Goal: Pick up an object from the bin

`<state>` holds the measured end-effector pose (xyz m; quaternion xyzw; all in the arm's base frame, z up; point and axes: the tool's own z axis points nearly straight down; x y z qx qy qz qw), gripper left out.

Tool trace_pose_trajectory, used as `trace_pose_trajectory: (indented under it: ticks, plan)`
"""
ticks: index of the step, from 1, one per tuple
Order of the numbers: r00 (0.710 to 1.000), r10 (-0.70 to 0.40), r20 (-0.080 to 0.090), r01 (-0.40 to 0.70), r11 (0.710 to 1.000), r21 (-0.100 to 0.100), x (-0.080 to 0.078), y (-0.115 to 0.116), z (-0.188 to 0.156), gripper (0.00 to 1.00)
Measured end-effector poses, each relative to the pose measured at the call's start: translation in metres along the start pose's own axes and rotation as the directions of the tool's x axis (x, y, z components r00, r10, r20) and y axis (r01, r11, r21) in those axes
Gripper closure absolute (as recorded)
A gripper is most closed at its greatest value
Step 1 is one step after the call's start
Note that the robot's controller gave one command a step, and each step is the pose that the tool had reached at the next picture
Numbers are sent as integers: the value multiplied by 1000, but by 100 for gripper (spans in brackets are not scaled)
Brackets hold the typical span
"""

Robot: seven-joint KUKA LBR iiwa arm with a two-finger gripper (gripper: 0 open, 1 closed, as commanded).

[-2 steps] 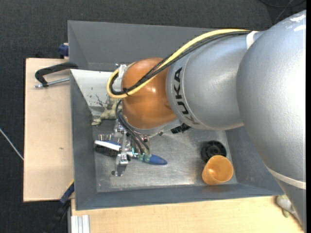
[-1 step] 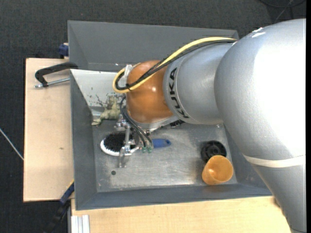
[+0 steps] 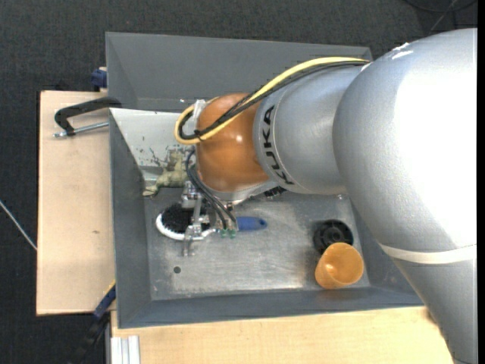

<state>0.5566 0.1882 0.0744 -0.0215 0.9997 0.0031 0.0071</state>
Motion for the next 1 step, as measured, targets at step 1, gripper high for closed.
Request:
trace_pose_trajectory:
  ticks: [1]
  plan:
    - [976, -218, -1, 218, 976, 1, -13, 5, -183, 100]
